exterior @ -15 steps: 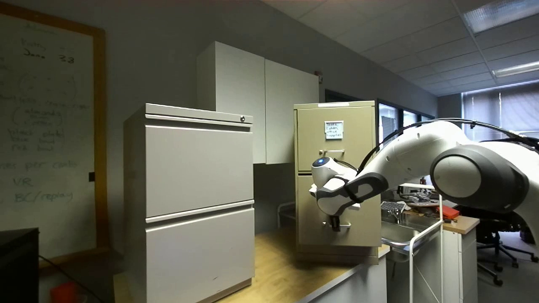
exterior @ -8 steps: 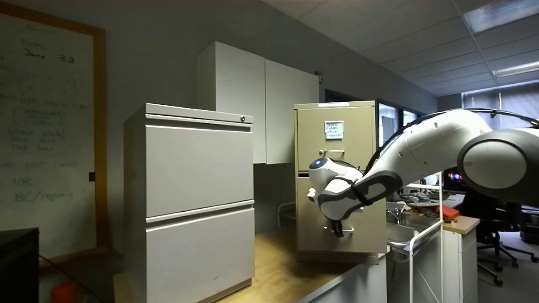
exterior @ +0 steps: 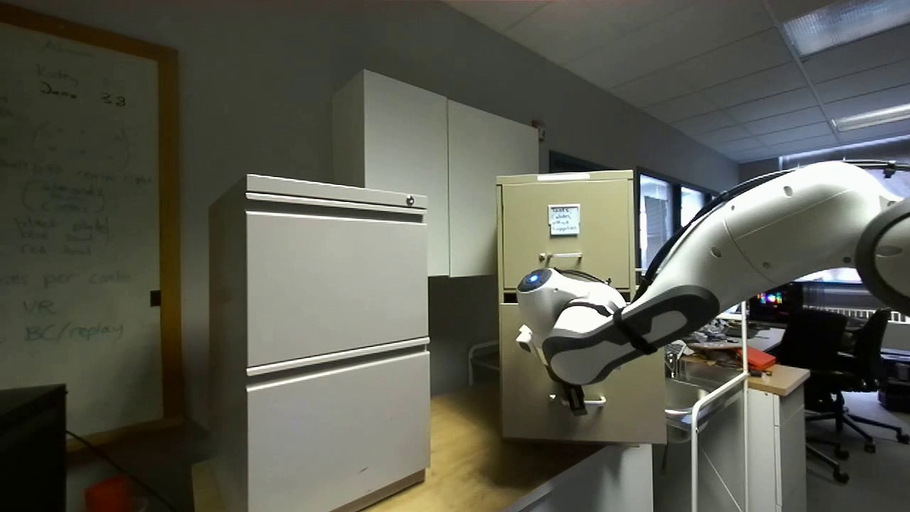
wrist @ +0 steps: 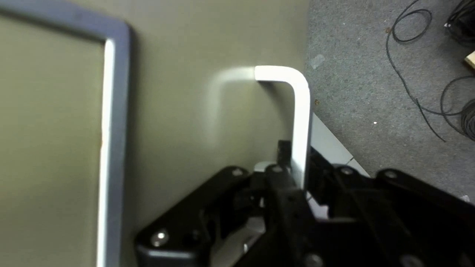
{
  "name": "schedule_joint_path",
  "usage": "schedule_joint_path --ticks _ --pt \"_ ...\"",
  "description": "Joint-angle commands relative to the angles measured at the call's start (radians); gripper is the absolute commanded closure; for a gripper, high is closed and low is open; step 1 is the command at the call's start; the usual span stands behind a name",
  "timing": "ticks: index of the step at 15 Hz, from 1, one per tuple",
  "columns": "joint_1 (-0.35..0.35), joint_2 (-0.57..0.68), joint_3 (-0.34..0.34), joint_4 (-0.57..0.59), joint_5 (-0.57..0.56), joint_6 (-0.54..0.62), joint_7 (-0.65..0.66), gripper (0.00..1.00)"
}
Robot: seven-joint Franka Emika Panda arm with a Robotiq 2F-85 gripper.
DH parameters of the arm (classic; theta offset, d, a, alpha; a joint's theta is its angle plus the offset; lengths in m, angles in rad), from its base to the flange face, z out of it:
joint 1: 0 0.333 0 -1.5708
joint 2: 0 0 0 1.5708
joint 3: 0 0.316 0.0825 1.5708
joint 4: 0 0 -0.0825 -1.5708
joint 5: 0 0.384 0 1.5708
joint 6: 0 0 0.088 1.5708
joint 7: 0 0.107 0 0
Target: Open the bottom drawer of the beige file cabinet
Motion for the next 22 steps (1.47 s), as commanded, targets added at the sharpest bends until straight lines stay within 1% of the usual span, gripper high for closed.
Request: schedule_joint_path --ticks 1,8,10,11,12,13,16,18,19,20,21,22 --pt "0.043 -0.068 0.045 -0.161 0.054 -0.100 0.036 0.96" --pt "0.116 -0.192 0.103 -0.308 0.081 -0.165 0.144 0.97" --pt "0.141 -0.222 0.121 -0.343 0.091 -0.186 0.176 0.95" --pt "0.155 -0.235 0.130 -0.358 0.097 -0.199 0.192 0.64" --pt "0.167 -0.246 0.138 -0.372 0.102 -0.209 0.204 0.63" --pt "0.181 -0.255 0.145 -0.384 0.114 -0.224 0.204 0.59" --pt "0.216 -0.267 0.165 -0.414 0.161 -0.266 0.211 0.38" --pt "0.233 -0.271 0.174 -0.429 0.182 -0.284 0.217 0.20" --pt "0.240 -0.272 0.178 -0.436 0.189 -0.290 0.221 0.14" --pt "0.243 -0.268 0.180 -0.440 0.192 -0.293 0.226 0.05" --pt "0.248 -0.270 0.182 -0.448 0.196 -0.293 0.229 0.01" --pt "0.251 -0.268 0.182 -0.454 0.198 -0.291 0.234 0.00"
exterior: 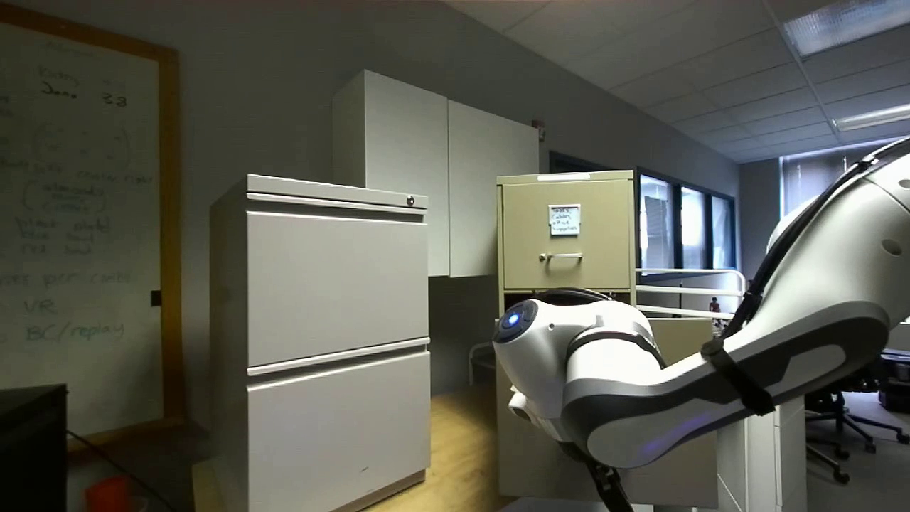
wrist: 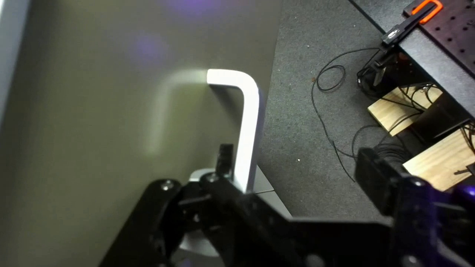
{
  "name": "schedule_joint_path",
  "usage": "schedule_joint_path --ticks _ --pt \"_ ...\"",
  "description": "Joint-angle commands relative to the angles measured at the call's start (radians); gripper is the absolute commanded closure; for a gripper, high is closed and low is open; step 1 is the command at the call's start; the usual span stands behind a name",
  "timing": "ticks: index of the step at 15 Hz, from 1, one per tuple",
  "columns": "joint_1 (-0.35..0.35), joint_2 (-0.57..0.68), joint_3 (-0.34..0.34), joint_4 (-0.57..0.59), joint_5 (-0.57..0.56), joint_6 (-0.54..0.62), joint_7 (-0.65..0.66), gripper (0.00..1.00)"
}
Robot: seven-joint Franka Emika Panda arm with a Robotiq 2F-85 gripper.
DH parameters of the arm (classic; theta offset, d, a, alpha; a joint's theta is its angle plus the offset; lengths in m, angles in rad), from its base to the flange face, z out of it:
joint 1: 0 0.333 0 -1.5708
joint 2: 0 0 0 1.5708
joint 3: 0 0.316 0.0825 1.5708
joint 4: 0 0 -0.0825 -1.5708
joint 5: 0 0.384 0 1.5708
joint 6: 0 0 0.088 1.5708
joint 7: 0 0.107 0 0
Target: Open the bottom drawer of the beige file cabinet
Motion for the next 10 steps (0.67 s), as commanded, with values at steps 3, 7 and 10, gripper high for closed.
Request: schedule_joint_path --ticks 3,7,10 --pt "0.029 0.058 -0.001 -0.108 0.111 0.036 0.045 0.00" --pt "0.029 0.057 -0.005 -0.109 0.118 0.051 0.055 0.00" --pt "0.029 0.054 -0.009 -0.113 0.124 0.070 0.062 0.00"
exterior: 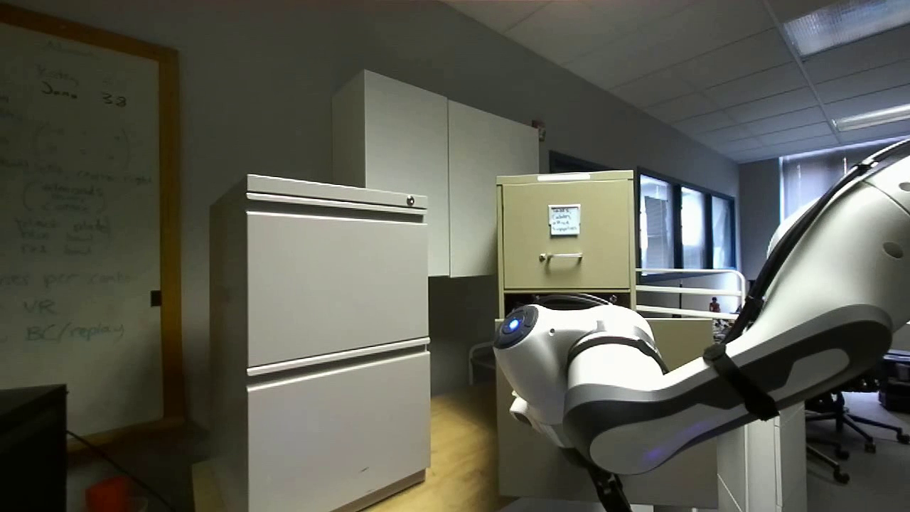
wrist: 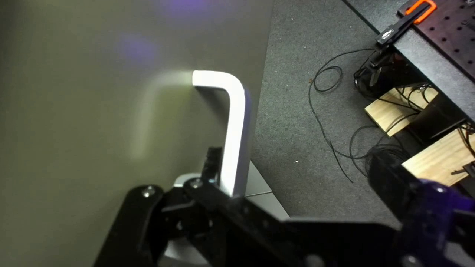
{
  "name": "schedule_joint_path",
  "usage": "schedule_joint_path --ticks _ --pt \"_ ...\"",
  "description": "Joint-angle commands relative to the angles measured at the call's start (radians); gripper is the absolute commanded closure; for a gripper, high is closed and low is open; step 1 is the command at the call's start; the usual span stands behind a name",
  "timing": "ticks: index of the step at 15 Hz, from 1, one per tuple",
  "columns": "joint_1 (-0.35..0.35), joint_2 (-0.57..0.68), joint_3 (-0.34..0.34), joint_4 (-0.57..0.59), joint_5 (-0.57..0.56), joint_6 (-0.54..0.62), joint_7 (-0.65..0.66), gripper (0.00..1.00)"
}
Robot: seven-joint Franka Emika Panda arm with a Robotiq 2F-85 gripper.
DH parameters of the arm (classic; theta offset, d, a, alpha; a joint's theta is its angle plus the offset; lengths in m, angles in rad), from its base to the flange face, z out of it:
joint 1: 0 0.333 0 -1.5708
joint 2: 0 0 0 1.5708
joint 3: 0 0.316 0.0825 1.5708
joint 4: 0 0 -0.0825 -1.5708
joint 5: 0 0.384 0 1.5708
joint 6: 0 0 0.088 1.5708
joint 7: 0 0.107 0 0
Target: Open the bottom drawer of the beige file cabinet
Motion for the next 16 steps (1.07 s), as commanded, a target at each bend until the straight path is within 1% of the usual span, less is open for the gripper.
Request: schedule_joint_path --ticks 1,7,13,16 --pt "0.024 0.053 -0.011 -0.100 0.122 0.076 0.049 0.00" --pt "0.020 0.022 -0.019 -0.137 0.101 0.172 0.094 0.00" --pt "-0.001 -0.029 -0.009 -0.202 0.060 0.299 0.221 0.00" --pt "-0.018 -0.051 0.006 -0.238 0.003 0.365 0.301 0.00"
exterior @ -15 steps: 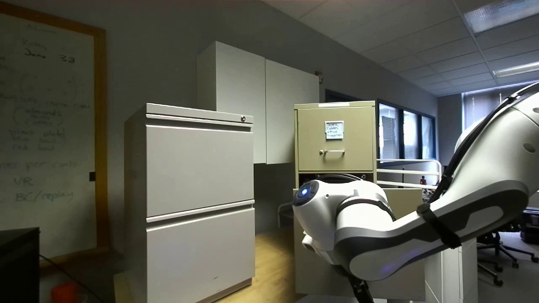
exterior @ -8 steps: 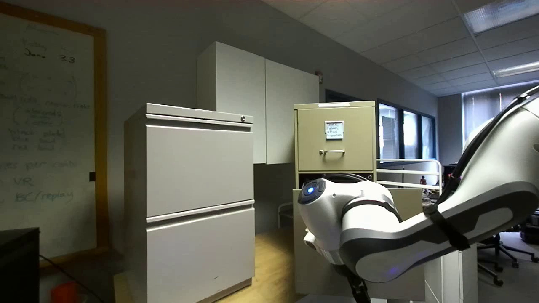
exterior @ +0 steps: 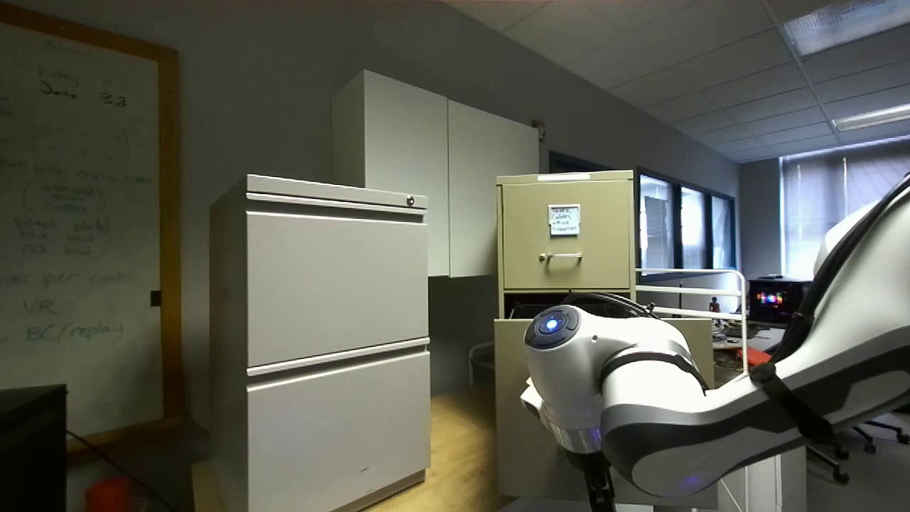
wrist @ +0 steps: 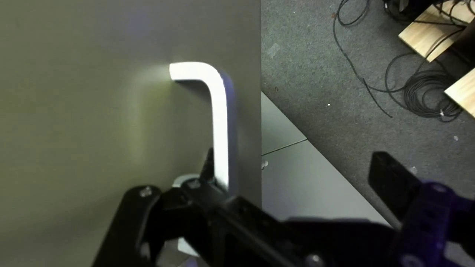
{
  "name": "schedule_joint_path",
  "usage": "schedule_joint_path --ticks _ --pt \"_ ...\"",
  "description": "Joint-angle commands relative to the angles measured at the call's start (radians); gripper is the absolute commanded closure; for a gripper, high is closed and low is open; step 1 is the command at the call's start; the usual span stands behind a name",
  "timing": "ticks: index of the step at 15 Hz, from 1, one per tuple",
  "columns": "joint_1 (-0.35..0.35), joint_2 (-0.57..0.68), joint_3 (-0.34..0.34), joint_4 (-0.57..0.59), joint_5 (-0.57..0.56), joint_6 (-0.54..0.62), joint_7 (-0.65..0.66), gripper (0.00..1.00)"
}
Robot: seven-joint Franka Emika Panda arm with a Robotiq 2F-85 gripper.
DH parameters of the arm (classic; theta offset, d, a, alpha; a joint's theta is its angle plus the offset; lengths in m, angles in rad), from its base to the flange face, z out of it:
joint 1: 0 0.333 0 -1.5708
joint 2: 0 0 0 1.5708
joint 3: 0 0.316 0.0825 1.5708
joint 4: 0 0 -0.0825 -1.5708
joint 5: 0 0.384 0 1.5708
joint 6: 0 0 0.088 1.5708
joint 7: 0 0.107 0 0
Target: Open the bottom drawer of the beige file cabinet
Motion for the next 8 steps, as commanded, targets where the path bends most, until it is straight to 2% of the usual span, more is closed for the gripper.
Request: schedule_joint_path --ticks 1,8 --pt "-0.003 0.046 0.024 -0.126 -0.002 0.150 0.153 0.00" --pt "-0.023 0.048 0.064 -0.175 -0.147 0.202 0.365 0.00"
